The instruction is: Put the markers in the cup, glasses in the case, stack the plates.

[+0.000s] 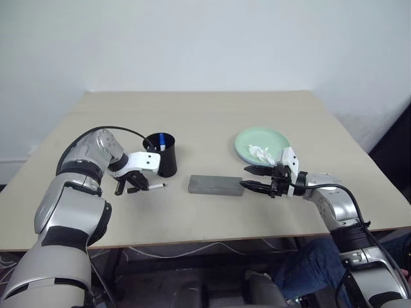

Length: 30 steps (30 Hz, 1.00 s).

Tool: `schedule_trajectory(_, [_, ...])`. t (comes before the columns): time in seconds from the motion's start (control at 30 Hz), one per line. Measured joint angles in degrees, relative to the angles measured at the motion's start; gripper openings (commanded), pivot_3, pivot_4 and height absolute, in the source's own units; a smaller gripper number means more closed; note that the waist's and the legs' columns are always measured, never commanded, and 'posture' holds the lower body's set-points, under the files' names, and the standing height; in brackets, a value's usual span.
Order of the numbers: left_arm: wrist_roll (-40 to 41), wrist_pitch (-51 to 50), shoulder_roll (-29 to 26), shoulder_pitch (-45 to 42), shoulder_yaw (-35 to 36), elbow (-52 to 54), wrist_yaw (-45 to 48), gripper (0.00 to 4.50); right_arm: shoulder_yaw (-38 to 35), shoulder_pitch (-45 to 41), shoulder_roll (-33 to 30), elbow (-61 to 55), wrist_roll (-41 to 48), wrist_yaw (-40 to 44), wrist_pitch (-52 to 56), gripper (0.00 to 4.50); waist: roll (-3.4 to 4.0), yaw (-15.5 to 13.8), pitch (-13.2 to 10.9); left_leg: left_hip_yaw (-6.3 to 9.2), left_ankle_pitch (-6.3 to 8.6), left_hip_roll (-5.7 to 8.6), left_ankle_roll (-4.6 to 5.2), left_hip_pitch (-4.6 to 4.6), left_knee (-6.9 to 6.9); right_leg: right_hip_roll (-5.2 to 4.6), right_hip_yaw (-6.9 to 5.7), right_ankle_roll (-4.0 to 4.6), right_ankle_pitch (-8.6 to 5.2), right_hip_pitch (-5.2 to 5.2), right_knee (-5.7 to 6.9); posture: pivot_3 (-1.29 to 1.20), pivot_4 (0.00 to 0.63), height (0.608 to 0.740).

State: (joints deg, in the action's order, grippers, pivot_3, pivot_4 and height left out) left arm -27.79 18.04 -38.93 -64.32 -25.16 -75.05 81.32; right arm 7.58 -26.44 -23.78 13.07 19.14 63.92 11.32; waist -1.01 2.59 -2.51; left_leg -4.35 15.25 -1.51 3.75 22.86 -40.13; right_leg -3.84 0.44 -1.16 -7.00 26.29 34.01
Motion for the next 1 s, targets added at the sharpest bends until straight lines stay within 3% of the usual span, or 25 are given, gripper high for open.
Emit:
schedule_trajectory(0.37, [7.1, 0.4, -1.4, -1.6, 6.5, 2.5, 8.3, 0.04, 0.0, 0.0, 0.0, 0.0, 0.0, 0.0, 0.0, 2.64, -0.01, 0.0, 0.0, -0.04, -0.01, -0.01, 0.01, 0.02, 0.00, 0.01, -0.01, 0.00, 0.00, 0.02, -0.01, 0.00, 0.000, 0.721])
schedule_trajectory(0.53, [13.9, -0.6, -2.0, -1.3, 7.1, 6.1, 10.7, 0.04, 0.0, 0.0, 0.2, 0.0, 0.0, 0.1, 0.0, 2.64, -0.02, 0.0, 0.0, -0.02, -0.01, 0.00, 0.02, 0.04, -0.01, 0.00, -0.02, 0.00, 0.00, 0.01, -0.01, 0.00, 0.000, 0.721])
schedule_trajectory(0.77, [34.5, -14.8, -3.2, 4.5, 9.2, 26.7, 11.0, 0.04, 0.1, -0.6, 0.2, 0.2, 0.0, 0.7, -0.1, 2.64, -0.01, 0.0, 0.0, 0.08, -0.02, -0.01, 0.05, 0.02, -0.02, 0.03, 0.06, -0.01, 0.00, 0.01, -0.02, 0.00, 0.000, 0.721])
schedule_trajectory(1.0, [43.6, -28.2, -3.5, 11.2, 19.8, 39.5, 7.1, 0.04, 0.0, -1.1, -0.3, 0.2, 0.0, 1.2, -0.1, 2.64, -0.01, 0.1, 0.0, 0.08, -0.03, -0.03, 0.04, -0.14, -0.02, 0.12, 0.13, 0.00, 0.00, -0.06, 0.09, 0.00, 0.000, 0.721])
